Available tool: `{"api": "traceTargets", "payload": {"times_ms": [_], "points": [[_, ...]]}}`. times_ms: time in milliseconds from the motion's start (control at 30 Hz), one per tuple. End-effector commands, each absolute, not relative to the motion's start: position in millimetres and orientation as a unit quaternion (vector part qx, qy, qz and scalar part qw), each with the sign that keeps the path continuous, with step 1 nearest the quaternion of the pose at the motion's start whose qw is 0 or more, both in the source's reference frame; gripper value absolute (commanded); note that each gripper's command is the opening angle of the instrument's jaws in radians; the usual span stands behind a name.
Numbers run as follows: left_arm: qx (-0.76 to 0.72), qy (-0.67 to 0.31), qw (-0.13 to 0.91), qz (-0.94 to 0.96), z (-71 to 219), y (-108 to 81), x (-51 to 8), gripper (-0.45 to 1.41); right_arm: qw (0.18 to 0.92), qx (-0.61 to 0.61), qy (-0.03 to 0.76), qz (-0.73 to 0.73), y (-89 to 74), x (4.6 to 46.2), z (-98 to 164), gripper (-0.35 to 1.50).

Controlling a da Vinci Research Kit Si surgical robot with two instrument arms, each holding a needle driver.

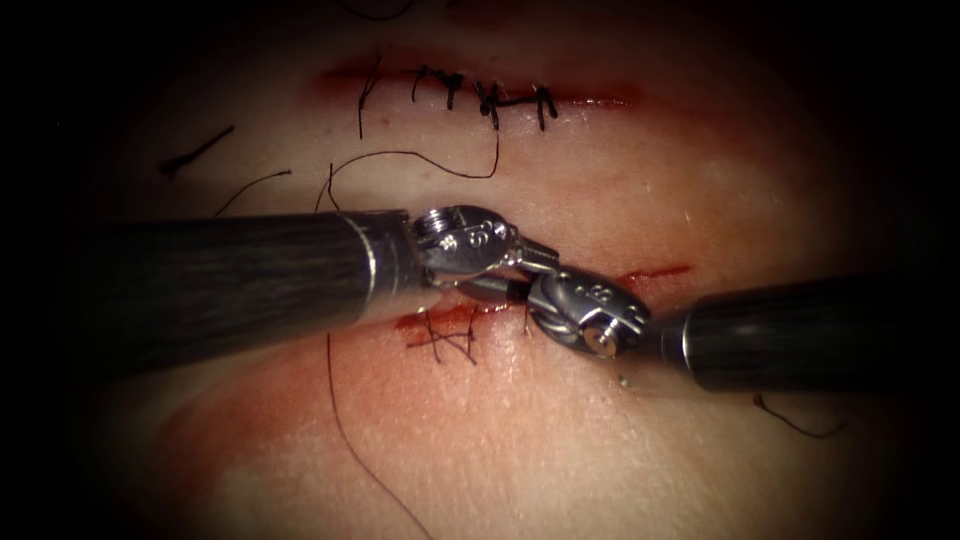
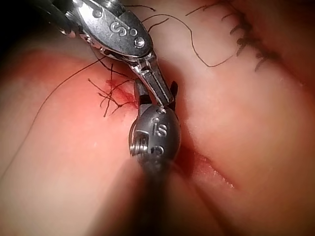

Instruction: Wound Closure

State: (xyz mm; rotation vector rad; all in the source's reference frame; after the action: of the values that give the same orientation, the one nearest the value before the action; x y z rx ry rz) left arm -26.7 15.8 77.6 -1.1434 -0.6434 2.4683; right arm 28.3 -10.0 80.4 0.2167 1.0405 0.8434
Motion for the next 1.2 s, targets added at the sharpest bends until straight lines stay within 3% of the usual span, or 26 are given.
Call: {"api": "traceTargets", "payload": {"times_ms": [33, 67, 367, 400, 467, 500, 533, 633, 1200], "points": [[-0.403, -0.227, 0.172, 0.870, 78.2, 15.7, -27.3, -0.45, 0.778, 0.110, 0.487, 0.383, -10.9, 28.7, 80.8, 0.09], [-0.403, -0.227, 0.172, 0.870, 78.2, 15.6, -27.3, -0.45, 0.778, 0.110, 0.487, 0.381, -10.9, 28.6, 80.8, -0.35], [-0.403, -0.228, 0.170, 0.870, 78.2, 15.3, -26.8, -0.45, 0.779, 0.104, 0.479, 0.391, -10.3, 28.3, 80.2, -0.35], [-0.403, -0.228, 0.170, 0.870, 78.2, 15.4, -26.8, -0.45, 0.779, 0.103, 0.479, 0.392, -10.3, 28.4, 80.2, -0.08], [-0.404, -0.228, 0.169, 0.870, 78.3, 15.4, -26.6, -0.45, 0.779, 0.104, 0.480, 0.391, -10.4, 28.5, 80.2, 0.91], [-0.404, -0.228, 0.169, 0.870, 78.3, 15.5, -26.6, -0.45, 0.779, 0.101, 0.478, 0.393, -10.5, 28.5, 80.2, 1.26], [-0.404, -0.229, 0.169, 0.869, 78.3, 15.6, -26.5, -0.45, 0.779, 0.101, 0.478, 0.393, -10.6, 28.5, 80.2, 1.36], [-0.407, -0.232, 0.168, 0.868, 78.1, 16.0, -26.0, -0.45, 0.780, 0.102, 0.479, 0.391, -11.1, 28.0, 79.8, 1.48], [-0.417, -0.203, 0.196, 0.864, 76.3, 18.1, -18.0, -0.45, 0.789, 0.107, 0.478, 0.370, -13.8, 20.8, 74.4, 1.48]]}}
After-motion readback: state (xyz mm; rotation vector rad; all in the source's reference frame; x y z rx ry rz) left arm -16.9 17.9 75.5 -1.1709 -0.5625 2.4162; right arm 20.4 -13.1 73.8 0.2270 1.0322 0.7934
